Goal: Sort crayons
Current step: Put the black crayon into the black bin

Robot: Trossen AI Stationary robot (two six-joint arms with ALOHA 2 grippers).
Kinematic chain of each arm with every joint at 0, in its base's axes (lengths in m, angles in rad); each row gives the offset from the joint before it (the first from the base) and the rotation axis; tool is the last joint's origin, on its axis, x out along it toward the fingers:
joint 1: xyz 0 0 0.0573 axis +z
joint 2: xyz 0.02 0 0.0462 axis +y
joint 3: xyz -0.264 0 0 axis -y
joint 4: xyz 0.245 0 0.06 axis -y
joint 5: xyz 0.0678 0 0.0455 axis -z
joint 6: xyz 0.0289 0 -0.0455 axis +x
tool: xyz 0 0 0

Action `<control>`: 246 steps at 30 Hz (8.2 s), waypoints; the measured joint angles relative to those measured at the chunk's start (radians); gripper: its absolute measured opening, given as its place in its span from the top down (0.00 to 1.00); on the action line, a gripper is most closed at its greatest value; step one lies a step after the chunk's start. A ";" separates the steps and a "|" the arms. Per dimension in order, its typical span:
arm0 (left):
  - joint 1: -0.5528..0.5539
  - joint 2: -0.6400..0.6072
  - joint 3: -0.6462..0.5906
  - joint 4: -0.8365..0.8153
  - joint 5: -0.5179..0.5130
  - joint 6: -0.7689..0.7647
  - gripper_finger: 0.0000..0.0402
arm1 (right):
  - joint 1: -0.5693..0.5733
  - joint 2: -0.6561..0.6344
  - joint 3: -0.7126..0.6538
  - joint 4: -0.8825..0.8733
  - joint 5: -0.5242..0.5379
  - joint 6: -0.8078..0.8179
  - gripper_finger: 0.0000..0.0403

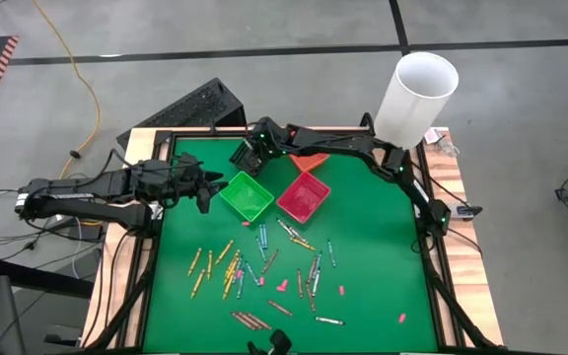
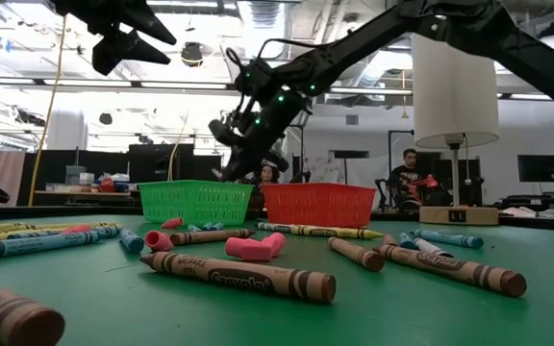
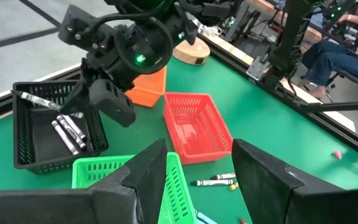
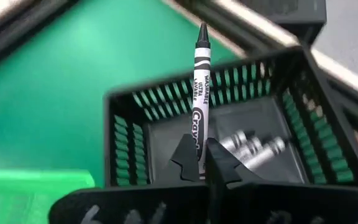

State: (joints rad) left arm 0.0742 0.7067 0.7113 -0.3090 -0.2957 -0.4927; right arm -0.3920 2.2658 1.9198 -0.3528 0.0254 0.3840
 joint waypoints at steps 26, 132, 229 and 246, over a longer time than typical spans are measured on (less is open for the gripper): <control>0.000 0.000 0.000 0.000 0.000 0.002 0.57 | 0.047 -0.282 0.000 -0.342 -0.006 -0.246 0.78; 0.000 0.000 0.000 -0.035 0.049 0.013 0.49 | 1.070 -0.255 -0.550 -0.264 -0.011 0.509 0.95; 0.000 0.000 0.000 -0.041 -0.005 -0.006 0.49 | 0.040 -0.068 -0.099 0.105 0.141 0.241 0.80; -0.001 0.000 0.000 -0.045 0.001 -0.016 0.49 | 0.193 -0.457 -0.100 -0.519 -0.028 -0.145 0.79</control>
State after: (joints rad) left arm 0.0734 0.7063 0.7112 -0.3544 -0.2943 -0.5084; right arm -0.1990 1.8090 1.8198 -0.8714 -0.0029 0.2391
